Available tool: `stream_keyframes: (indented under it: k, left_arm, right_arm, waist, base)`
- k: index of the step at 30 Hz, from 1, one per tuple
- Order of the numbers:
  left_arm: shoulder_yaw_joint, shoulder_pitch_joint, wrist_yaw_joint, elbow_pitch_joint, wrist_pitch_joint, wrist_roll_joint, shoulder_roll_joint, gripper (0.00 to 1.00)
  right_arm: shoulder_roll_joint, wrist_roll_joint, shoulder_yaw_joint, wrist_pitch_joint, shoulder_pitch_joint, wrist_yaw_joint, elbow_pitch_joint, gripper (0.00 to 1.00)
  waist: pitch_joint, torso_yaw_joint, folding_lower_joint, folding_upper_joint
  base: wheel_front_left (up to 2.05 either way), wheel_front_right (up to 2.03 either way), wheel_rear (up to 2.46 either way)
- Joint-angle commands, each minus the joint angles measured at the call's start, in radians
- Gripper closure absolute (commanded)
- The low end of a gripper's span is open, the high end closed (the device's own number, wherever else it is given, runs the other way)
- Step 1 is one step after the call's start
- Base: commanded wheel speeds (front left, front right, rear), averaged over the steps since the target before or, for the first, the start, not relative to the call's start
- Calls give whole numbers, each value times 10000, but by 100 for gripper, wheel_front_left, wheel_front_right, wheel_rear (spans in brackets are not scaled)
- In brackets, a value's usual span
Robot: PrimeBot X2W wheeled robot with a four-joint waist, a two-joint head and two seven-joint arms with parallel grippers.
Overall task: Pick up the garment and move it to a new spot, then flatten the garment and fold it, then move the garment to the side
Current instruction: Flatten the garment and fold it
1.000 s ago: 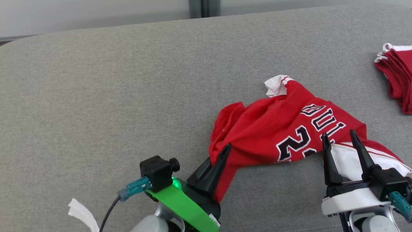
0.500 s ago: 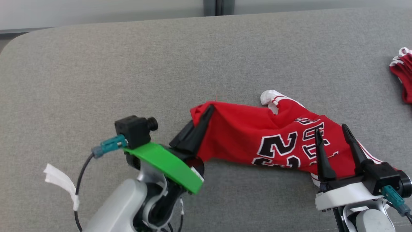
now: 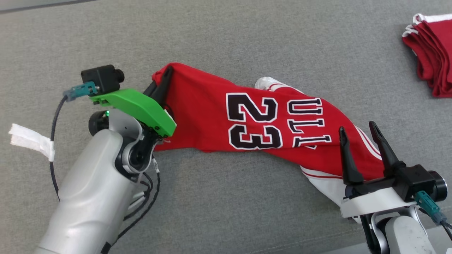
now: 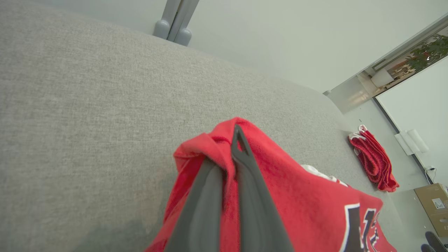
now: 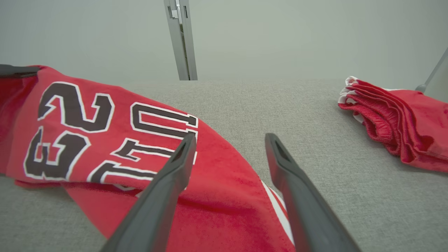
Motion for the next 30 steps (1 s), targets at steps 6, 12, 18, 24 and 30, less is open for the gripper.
stream_keyframes:
  k: [6, 12, 18, 24, 30]
  left_arm:
    - [269, -1572, -93, 2081, -273, 290, 161, 100]
    - [414, -2628, -199, 3676, -791, 514, 246, 99]
    - [526, -3090, -460, 4764, -1685, 550, 81, 0]
    - [118, -2673, -922, 5073, -2710, 1158, 305, 0]
    - [-8, -1614, -1093, 4174, -3256, 1734, 684, 0]
  right_arm:
    - [-9, -40, 134, -25, -327, -16, -18, 0]
    - [-12, -28, 305, -25, -389, -16, -33, 0]
    - [-12, -35, 297, -25, -315, -16, 46, 0]
    - [-13, 68, 190, -25, -70, -16, 112, 0]
    - [-15, 87, -29, -25, 352, -16, 125, 0]
  waist:
    - [736, -847, 0, 0]
    - [866, -1090, 0, 0]
    - [769, -1058, 0, 0]
    - [260, -820, 0, 0]
    - [-519, -398, 0, 0]
  base:
    - [0, 0, 0]
    - [0, 0, 0]
    - [0, 0, 0]
    - [0, 0, 0]
    - [0, 0, 0]
